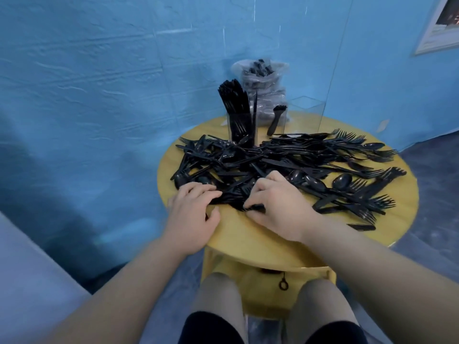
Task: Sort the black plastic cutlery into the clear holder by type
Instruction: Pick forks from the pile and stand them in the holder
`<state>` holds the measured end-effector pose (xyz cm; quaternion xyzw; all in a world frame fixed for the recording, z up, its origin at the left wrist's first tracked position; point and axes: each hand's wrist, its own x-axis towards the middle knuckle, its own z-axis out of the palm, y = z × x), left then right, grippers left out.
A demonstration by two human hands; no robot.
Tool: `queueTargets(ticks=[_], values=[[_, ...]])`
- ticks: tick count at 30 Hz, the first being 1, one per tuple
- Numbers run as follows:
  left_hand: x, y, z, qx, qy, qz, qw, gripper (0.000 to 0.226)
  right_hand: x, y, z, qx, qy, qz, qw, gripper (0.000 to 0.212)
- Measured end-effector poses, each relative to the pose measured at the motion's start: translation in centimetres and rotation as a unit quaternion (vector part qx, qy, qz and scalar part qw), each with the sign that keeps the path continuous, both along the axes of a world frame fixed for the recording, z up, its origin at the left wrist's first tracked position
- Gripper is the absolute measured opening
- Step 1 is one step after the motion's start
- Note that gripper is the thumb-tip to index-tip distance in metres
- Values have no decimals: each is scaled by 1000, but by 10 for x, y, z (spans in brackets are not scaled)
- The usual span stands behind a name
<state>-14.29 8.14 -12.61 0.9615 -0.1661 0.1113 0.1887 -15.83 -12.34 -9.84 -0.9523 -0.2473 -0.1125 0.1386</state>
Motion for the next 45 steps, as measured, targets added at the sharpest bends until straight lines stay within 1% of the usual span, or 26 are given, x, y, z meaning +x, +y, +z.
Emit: queueTargets(ticks=[1,2,5,9,14,17,19,23,27,29,33,40,43,45], values=[[2,-1,1,9,2,-3,1000,40,0,-3,1,4,-5,-4,1000,22],[3,-2,2,15,-1,-5,1000,38,0,-7,2,4,-7,-15,1000,20],[10,-5,7,20,6,13,1000,42,-1,-25,9,1,0,-73,997,20],[18,-14,8,29,22,15,999,39,-2,-42,18,38,4,-125,991,19],[20,-22,12,64,6,-5,998,35,-4,-48,19,38,8,-141,989,19],[22,-26,18,71,-7,-12,997,32,-4,-49,19,59,10,-141,988,17],[24,-29,23,57,-14,-14,998,31,-3,-51,21,101,20,-144,984,15],[29,-31,32,-10,-21,-22,999,28,-3,-58,32,198,82,-157,964,11],[34,-34,43,-38,-6,-22,999,27,-2,-66,44,234,85,-189,950,10],[37,-36,49,-48,-5,-14,999,28,-1,-71,48,227,70,-205,949,14],[44,-38,60,-68,1,13,998,27,2,-75,49,203,68,-211,954,13],[39,-36,60,-115,37,26,992,11,-4,-76,39,138,124,-187,965,13],[31,-36,53,-134,42,20,990,7,-10,-79,39,97,149,-186,966,19],[26,-37,50,-143,41,14,989,6,-15,-78,39,87,178,-178,964,21]])
